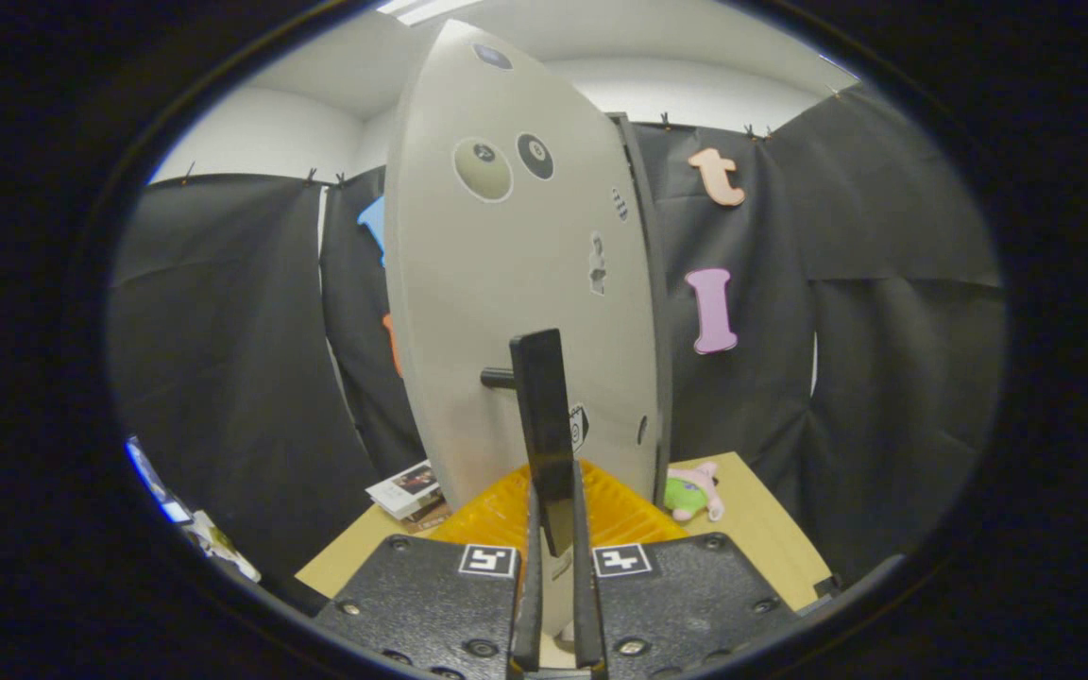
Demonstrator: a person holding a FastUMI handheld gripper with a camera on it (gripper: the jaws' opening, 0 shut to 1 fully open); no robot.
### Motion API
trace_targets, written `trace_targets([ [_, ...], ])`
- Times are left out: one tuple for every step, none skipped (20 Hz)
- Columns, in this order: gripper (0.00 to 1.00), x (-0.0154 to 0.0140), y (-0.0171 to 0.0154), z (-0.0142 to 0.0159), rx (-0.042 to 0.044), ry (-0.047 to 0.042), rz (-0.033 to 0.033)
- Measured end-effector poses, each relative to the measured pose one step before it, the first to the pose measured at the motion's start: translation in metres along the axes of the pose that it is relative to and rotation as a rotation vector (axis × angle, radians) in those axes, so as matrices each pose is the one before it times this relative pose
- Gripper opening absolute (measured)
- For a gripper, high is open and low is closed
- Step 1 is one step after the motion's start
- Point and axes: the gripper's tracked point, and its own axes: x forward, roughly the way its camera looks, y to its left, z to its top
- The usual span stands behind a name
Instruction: Open the shoe cabinet door, grab the shoes and put them into the shoe cabinet, then close the shoe cabinet door.
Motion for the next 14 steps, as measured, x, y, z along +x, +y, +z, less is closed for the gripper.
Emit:
trace_targets([
  [0.15,-0.00028,-0.00839,0.00016,-0.00463,-0.00439,-0.00659],
  [0.12,-0.00026,-0.00715,0.00228,0.00785,0.00073,-0.00964],
  [0.11,-0.00119,-0.00591,-0.00142,-0.0077,-0.00083,-0.00768],
  [0.08,0.00239,-0.00616,0.00092,-0.01385,-0.00094,-0.00756],
  [0.07,-0.00172,-0.00552,-0.00123,-0.01874,0.00016,-0.00837],
  [0.05,0.00038,-0.00601,0.00266,-0.0148,0.00014,-0.00592],
  [0.05,-0.00044,-0.00497,0.00078,-0.0044,0.00141,-0.00314],
  [0.04,0.00161,-0.00487,0.00046,-0.00142,0.00384,-0.00692],
  [0.04,-0.00178,-0.00347,-0.00114,0.00221,0.00095,-0.01209],
  [0.04,-0.00014,-0.00326,-0.00049,0.00329,-0.00113,-0.01219],
  [0.04,-0.00041,-0.00353,-0.00007,0.00338,0.00042,-0.01196],
  [0.04,0.00024,-0.00348,-0.00007,0.01003,0.00285,-0.00046],
  [0.04,-0.00107,0.00271,-0.00039,0.01197,0.00139,0.02194],
  [0.04,0.00014,0.00542,-0.00022,0.01536,0.00446,0.02841],
])
